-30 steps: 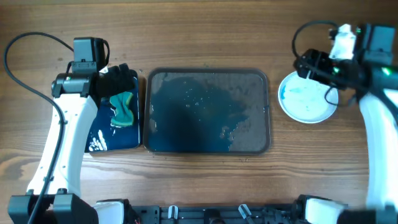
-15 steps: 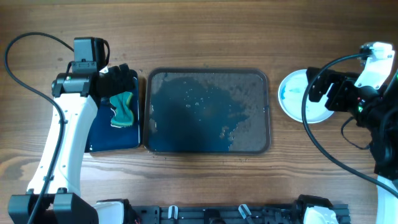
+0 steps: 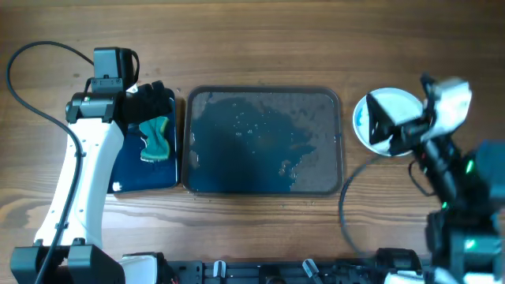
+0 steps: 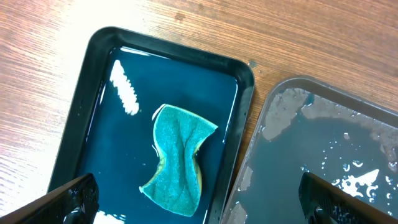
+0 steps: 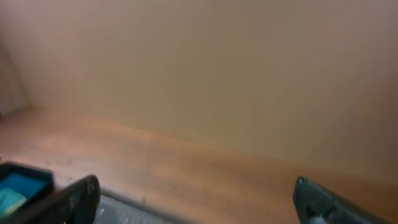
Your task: Clean dirty plates on tray and stack at the side
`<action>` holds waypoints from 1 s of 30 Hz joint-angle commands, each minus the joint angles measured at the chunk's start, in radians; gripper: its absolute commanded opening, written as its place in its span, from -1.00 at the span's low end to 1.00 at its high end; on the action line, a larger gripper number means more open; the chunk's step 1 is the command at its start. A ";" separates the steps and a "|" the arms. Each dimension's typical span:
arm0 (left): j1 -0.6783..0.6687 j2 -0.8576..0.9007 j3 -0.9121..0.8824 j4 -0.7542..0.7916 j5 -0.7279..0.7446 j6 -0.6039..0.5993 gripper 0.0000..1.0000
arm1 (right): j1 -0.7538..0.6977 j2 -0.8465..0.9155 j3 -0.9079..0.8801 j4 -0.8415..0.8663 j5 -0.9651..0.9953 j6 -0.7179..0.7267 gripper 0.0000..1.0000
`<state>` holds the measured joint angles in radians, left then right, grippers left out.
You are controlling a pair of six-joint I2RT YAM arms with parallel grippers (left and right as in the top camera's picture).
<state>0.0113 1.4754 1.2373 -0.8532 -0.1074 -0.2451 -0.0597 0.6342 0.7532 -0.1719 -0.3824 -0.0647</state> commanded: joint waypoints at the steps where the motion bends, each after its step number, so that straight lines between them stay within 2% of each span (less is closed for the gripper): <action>1: -0.003 0.004 0.008 0.000 0.005 0.003 1.00 | 0.005 -0.187 -0.287 0.124 -0.015 -0.058 0.99; 4: -0.003 0.004 0.008 0.000 0.005 0.002 1.00 | 0.005 -0.377 -0.531 0.277 -0.016 -0.065 1.00; 11: -0.003 0.004 0.008 0.000 0.005 0.003 1.00 | 0.005 -0.555 -0.747 0.320 -0.058 -0.063 0.99; 16: -0.003 0.004 0.008 0.000 0.005 0.003 1.00 | 0.004 -0.634 -0.748 0.199 -0.064 -0.060 0.99; 30: -0.003 0.004 0.008 0.000 0.005 0.002 1.00 | 0.004 -0.620 -0.748 0.205 -0.068 -0.066 0.99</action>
<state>0.0113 1.4754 1.2373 -0.8558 -0.1070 -0.2447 -0.0593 0.0193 0.0063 0.0330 -0.4267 -0.1184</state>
